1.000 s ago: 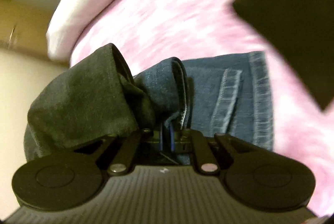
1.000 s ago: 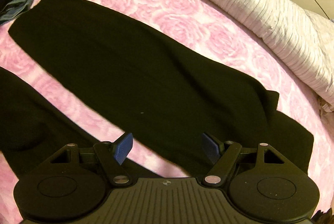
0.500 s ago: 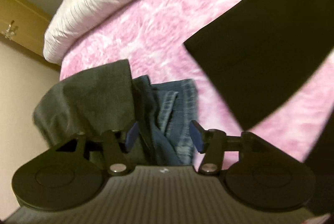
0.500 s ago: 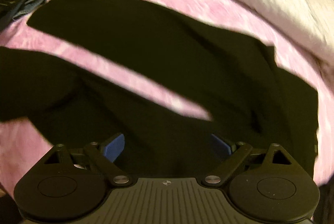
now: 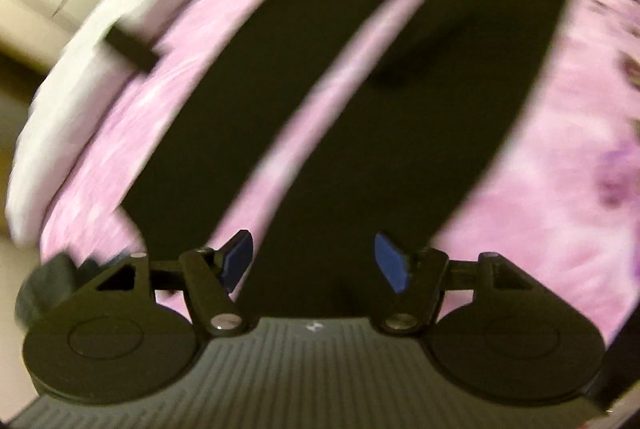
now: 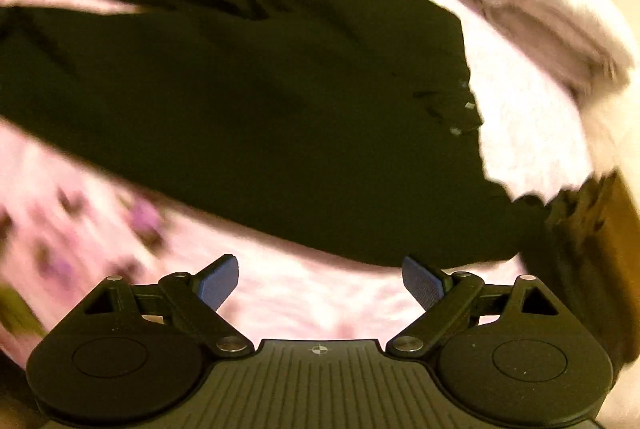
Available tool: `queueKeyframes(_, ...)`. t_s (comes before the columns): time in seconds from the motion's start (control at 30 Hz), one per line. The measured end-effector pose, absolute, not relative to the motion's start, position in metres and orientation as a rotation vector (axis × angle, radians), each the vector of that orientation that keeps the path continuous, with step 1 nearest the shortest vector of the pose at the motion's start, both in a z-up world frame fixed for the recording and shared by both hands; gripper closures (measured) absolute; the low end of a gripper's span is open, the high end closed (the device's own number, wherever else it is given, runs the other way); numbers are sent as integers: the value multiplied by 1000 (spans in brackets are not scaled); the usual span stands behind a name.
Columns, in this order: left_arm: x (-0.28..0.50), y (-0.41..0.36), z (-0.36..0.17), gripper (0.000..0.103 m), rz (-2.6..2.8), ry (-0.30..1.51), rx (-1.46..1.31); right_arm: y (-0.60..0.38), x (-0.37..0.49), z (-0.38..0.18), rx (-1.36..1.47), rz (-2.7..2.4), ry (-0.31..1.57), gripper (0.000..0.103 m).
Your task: Fold clothes
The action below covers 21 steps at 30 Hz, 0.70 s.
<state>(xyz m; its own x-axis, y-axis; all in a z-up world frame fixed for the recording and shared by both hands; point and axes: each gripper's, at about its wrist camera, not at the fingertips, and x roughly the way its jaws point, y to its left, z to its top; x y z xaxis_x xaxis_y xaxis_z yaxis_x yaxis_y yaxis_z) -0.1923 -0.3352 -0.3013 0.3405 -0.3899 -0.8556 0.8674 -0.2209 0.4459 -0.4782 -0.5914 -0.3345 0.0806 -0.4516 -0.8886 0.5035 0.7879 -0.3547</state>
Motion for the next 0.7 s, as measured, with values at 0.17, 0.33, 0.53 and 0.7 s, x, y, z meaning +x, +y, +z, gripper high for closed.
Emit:
queueKeyframes(0.17,-281,-361,-330,40,-1384,389,1401,-599,-525,-357,-204,-570,1319,13)
queueKeyframes(0.33,-324,-384,-363,48,-1456,224,1507,-599,-553,-383,-451,-449,1297,13)
queueKeyframes(0.53,-367,-401,-374,51,-1618,79,1526,-614,-572,-406,-616,-421,1318,27)
queueKeyframes(0.7,-409,-429,-374,51,-1682,34,1478,-649,-598,-416,-763,-415,1355,28)
